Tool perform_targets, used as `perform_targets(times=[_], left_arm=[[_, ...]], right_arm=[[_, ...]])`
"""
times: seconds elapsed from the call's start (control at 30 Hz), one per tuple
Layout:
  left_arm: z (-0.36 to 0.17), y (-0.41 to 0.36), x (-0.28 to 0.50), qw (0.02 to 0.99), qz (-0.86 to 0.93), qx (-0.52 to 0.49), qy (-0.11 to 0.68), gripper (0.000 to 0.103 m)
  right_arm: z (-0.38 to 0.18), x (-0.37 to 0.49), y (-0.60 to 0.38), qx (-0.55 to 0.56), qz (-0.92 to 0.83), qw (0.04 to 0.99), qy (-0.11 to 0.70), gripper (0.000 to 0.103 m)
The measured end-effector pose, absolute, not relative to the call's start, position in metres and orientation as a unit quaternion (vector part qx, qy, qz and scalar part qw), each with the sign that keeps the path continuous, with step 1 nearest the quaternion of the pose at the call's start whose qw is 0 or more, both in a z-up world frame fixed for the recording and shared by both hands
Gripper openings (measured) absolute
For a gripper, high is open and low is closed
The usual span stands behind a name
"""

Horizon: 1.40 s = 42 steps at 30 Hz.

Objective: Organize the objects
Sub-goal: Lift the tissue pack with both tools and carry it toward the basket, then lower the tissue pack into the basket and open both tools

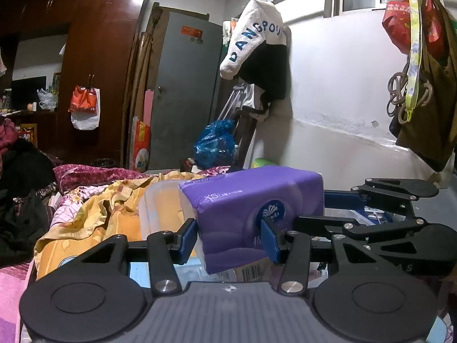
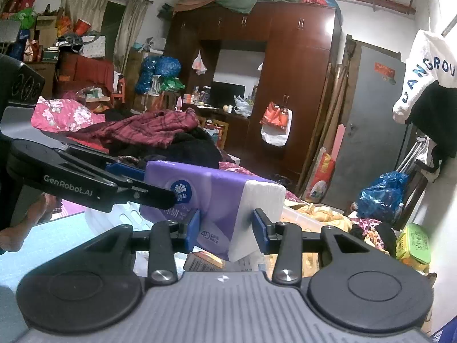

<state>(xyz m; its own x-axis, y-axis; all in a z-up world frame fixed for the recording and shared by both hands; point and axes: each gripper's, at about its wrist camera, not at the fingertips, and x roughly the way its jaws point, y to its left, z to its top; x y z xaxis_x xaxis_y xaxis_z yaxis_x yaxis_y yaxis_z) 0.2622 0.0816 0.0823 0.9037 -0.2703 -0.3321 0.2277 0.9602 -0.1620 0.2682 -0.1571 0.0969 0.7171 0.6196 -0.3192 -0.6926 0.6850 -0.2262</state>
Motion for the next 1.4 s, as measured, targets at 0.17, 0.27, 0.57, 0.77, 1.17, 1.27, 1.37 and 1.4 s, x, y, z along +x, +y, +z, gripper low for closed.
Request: perform_targets(times=[0.17, 0.27, 0.57, 0.77, 1.17, 1.27, 1.37, 1.4], left_arm=[[0.076, 0.078, 0.265, 0.974, -0.120, -0.045, 0.184, 0.052], [0.077, 0.075, 0.264, 0.975, -0.117, -0.039, 0.184, 0.052], [0.076, 0.066, 0.262, 0.977, -0.112, -0.006, 0.178, 0.057], [0.078, 0.061, 0.251, 0.983, -0.089, 0.009, 0.158, 0.084], [0.125, 0.069, 0.165, 0.988, -0.029, -0.016, 0.154, 0.096], [0.112, 0.062, 0.144, 0.984, -0.038, -0.006, 0.174, 0.096], [0.084, 0.052, 0.134, 0.979, -0.053, -0.002, 0.196, 0.096], [0.075, 0.050, 0.133, 0.977, -0.060, -0.006, 0.207, 0.096]], right_arm=[[0.092, 0.267, -0.154, -0.187, 0.353, 0.911, 0.106, 0.042], [0.092, 0.266, -0.153, -0.195, 0.348, 0.911, 0.103, 0.042], [0.094, 0.266, -0.159, -0.193, 0.351, 0.910, 0.108, 0.042], [0.095, 0.270, -0.177, -0.159, 0.327, 0.925, 0.114, 0.081], [0.114, 0.215, -0.276, -0.059, 0.278, 0.953, 0.104, 0.103], [0.102, 0.201, -0.293, -0.053, 0.279, 0.952, 0.113, 0.103], [0.084, 0.199, -0.300, -0.042, 0.282, 0.949, 0.135, 0.103], [0.076, 0.202, -0.303, -0.035, 0.283, 0.947, 0.149, 0.103]])
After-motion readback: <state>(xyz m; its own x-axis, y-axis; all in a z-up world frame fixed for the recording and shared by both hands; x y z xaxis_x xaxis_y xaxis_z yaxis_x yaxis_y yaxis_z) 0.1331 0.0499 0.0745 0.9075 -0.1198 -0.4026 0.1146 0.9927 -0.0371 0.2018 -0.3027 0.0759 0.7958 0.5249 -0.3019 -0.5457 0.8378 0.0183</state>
